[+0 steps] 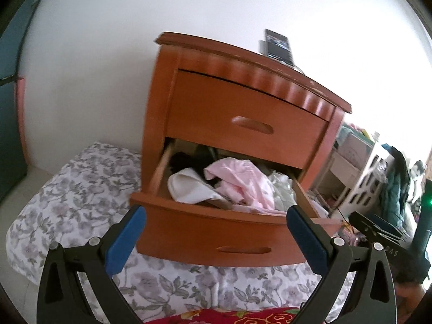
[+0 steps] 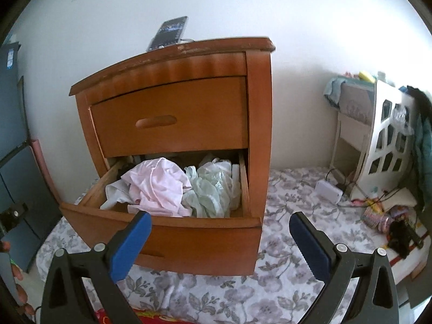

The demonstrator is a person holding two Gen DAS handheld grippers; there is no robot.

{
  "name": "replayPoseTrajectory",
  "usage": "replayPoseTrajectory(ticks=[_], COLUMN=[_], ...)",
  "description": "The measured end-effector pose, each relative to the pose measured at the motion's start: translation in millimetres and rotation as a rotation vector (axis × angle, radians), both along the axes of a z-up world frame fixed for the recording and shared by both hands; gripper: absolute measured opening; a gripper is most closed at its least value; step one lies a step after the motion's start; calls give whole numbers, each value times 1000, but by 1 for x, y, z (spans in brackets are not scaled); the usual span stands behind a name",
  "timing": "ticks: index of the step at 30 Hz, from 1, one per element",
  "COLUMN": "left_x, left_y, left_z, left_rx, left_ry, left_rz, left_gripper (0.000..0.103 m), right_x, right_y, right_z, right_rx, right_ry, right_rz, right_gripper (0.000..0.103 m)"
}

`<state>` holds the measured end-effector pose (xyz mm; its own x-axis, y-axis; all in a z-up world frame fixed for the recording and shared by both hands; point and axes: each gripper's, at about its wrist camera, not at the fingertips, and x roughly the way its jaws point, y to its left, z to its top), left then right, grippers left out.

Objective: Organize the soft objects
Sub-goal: 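Release the drawer and lower the right tool toward the pink clothes, then grasp the pink garment with the right tool and lift it out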

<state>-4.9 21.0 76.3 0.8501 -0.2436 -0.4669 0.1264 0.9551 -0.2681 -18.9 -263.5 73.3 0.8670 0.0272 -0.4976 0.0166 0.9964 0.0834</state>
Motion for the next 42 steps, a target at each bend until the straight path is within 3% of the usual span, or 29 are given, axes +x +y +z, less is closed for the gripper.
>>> replayPoseTrajectory(ticks=[5, 12, 22, 26, 29, 34, 42], left_x=[15, 48, 123, 148, 162, 179, 192], left_y=[-15, -23, -11, -1, -1, 3, 6], left_z=[1, 28, 36, 25, 18, -2, -26], left_rx=[16, 79, 66, 53, 89, 84, 108], left_ry=[15, -20, 172, 270, 315, 433, 492], left_rz=[-57, -82, -95, -40, -46, -30, -10], left_gripper=[103, 103, 103, 103, 103, 103, 103], right_x=[6, 20, 77, 99, 115, 140, 168], right_y=[1, 6, 14, 24, 32, 51, 95], right_z=[-4, 3, 17, 14, 11, 3, -23], right_rx=[-5, -37, -28, -29, -17, -37, -88], right_ry=[3, -37, 67, 137, 180, 238, 342], right_rz=[27, 75, 194, 228, 245, 252, 296], right_gripper=[103, 103, 103, 103, 103, 99, 93])
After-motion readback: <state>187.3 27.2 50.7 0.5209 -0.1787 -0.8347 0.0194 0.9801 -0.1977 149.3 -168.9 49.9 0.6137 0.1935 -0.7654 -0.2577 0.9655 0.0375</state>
